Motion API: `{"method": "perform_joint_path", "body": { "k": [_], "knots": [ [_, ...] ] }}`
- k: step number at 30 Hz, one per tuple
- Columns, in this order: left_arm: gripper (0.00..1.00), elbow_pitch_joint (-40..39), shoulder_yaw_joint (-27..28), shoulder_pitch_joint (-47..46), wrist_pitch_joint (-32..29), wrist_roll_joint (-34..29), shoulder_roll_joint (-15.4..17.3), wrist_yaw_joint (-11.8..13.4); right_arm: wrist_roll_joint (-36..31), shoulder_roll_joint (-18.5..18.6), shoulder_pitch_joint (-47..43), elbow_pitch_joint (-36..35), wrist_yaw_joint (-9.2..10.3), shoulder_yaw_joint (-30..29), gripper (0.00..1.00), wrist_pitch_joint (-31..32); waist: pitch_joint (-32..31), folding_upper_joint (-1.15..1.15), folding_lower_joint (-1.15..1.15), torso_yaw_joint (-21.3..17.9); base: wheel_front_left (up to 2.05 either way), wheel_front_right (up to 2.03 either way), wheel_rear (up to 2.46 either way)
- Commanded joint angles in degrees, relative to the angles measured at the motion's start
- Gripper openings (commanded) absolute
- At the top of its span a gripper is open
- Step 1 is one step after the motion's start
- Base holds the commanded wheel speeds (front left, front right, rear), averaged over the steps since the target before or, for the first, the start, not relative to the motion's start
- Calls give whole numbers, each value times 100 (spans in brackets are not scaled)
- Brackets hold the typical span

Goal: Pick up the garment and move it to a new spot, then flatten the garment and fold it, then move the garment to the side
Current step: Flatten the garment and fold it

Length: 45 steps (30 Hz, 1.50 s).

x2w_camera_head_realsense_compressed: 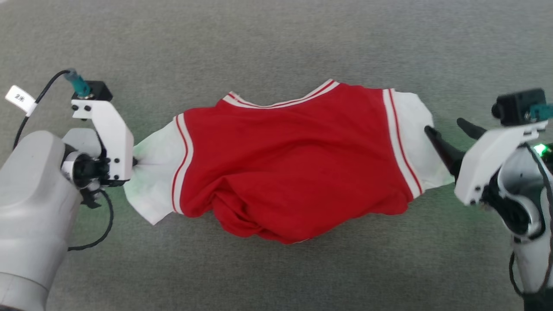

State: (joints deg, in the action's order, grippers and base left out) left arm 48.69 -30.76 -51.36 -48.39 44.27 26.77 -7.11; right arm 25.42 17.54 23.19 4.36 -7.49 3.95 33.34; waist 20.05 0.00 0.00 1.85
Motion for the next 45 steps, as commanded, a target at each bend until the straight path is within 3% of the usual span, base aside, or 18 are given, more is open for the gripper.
{"method": "perform_joint_path", "body": {
  "k": [1,7,13,14,15,16,19,29,45],
  "knots": [
    [0,65,-129,71,92,29,-284,-32,137,-24,230,225,-1,31,100,111,73,0,0,122,0,0,0],
    [0,-26,-291,-114,261,114,-346,-36,272,156,899,1189,-1,226,100,751,199,0,0,378,0,0,0],
    [0,-177,-479,-231,376,367,-322,-33,404,142,1211,2139,-1,496,100,1944,319,0,0,559,0,0,0],
    [0,-171,-488,-233,377,410,-315,-34,440,123,1201,2258,-1,507,51,2148,324,0,0,571,0,0,0],
    [0,-167,-507,-240,377,427,-309,-34,440,121,1195,2314,-1,564,42,2341,329,0,0,580,0,0,0],
    [0,-161,-527,-248,394,435,-298,-34,489,107,1190,2361,-1,583,0,2495,331,0,0,587,0,0,0],
    [0,-129,-524,-278,446,498,-278,-34,539,94,1255,2280,-2,561,0,2584,333,0,0,593,0,0,0],
    [0,49,-316,-806,723,495,-97,65,541,271,1724,1618,1,203,0,2008,41,0,0,474,0,0,0],
    [0,-214,-114,-1834,1013,299,196,335,680,340,2584,1132,0,626,0,1273,-1126,0,0,88,0,0,0]
  ]
}}
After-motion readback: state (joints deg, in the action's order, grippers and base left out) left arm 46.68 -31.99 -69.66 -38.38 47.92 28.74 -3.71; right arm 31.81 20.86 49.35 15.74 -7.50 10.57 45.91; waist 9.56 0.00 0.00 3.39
